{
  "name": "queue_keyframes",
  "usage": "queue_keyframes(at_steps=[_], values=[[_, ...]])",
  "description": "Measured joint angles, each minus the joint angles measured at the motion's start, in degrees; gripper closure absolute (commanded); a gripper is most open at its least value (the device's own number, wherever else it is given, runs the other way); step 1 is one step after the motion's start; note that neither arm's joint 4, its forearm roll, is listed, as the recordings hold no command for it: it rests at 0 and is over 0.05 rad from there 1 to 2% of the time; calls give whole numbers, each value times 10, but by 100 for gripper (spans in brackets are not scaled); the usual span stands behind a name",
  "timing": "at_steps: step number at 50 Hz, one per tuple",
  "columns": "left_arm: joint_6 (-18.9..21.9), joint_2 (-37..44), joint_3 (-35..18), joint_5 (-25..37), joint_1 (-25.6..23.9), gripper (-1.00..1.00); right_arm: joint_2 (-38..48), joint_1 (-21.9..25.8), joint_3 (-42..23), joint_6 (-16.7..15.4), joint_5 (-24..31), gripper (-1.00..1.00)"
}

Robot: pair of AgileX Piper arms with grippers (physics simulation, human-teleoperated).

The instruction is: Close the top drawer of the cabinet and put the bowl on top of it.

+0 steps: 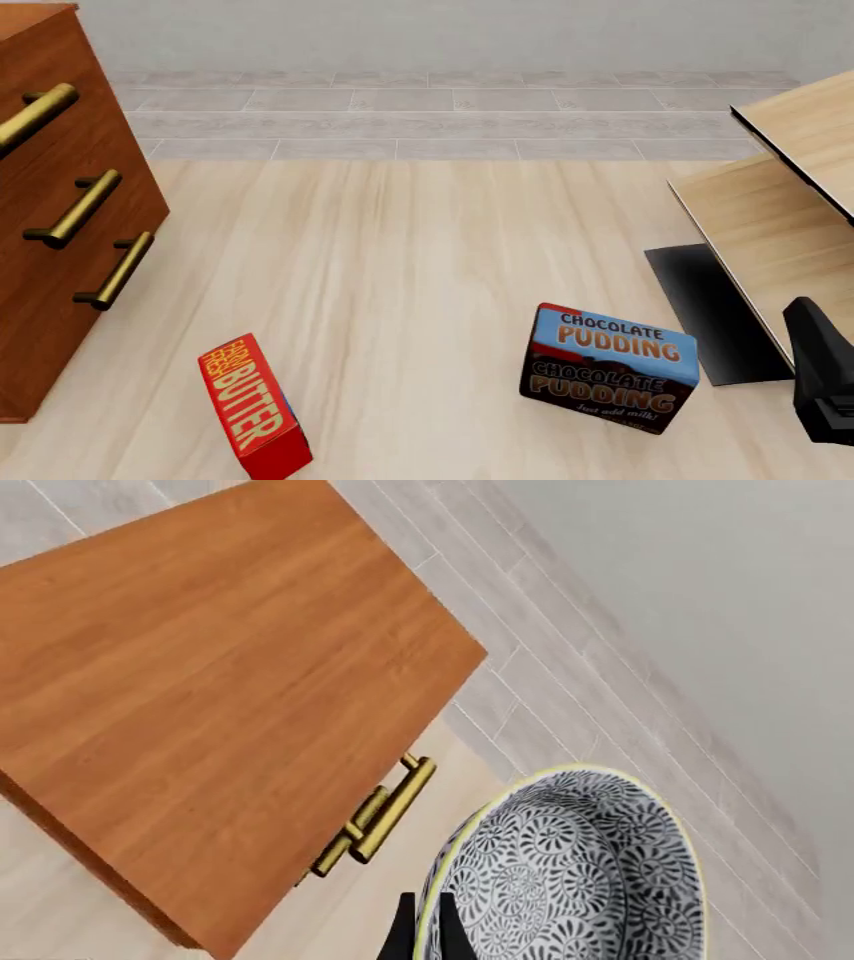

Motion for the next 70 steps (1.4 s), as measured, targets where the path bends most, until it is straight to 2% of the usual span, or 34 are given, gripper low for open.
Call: queue_keyframes(at_steps=[11, 26, 35, 41, 51, 58, 64, 70], values=[[-2, 2, 19, -19, 37, 100, 0, 0, 0, 0, 0, -100], [-4, 27, -5, -18, 87, 100, 0, 0, 0, 0, 0, -100], [-5, 34, 4, -34, 113, 100, 0, 0, 0, 0, 0, -100], [-2, 57, -39, -13, 131, 100, 0, 0, 0, 0, 0, -100], [4, 85, -79, 0, 158, 100, 0, 0, 0, 0, 0, -100], [10, 97, -85, -4, 174, 100, 0, 0, 0, 0, 0, -100], [14, 99, -66, -23, 183, 100, 0, 0, 0, 0, 0, -100], [15, 113, -79, -21, 189, 100, 0, 0, 0, 0, 0, -100]])
